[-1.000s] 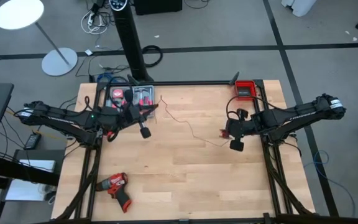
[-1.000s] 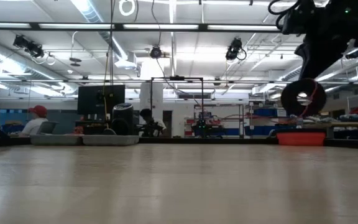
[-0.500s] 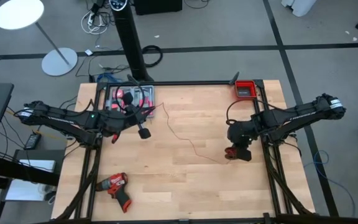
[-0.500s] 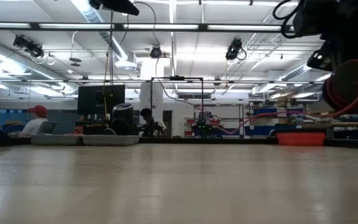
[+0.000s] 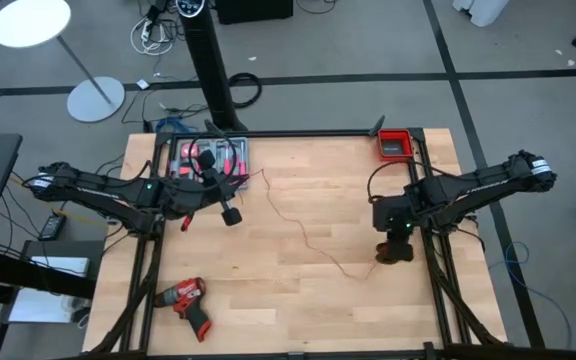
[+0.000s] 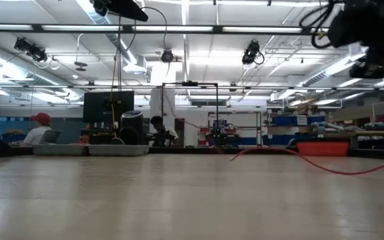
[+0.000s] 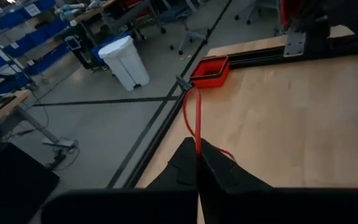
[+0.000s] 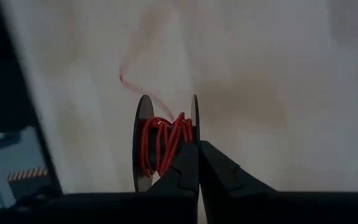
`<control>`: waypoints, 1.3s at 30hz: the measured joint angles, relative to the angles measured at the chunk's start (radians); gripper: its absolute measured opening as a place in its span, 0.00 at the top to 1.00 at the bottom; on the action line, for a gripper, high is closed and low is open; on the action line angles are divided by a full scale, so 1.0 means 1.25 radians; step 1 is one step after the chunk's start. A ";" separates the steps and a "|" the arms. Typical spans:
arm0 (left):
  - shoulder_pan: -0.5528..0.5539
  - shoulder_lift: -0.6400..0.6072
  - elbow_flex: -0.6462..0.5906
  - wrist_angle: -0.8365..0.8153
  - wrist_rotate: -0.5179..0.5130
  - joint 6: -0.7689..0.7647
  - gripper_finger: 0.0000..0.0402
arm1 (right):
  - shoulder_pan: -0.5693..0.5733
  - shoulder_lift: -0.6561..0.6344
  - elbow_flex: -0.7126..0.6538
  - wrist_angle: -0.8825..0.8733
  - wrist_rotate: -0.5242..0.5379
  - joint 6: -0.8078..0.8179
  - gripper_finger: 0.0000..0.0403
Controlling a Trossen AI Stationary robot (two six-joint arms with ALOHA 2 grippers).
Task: Coil cords
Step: Uncoil the red wire
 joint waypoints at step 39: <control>0.004 0.268 0.000 0.324 0.116 -0.087 0.56 | -0.155 0.165 0.000 1.295 0.499 -0.554 1.00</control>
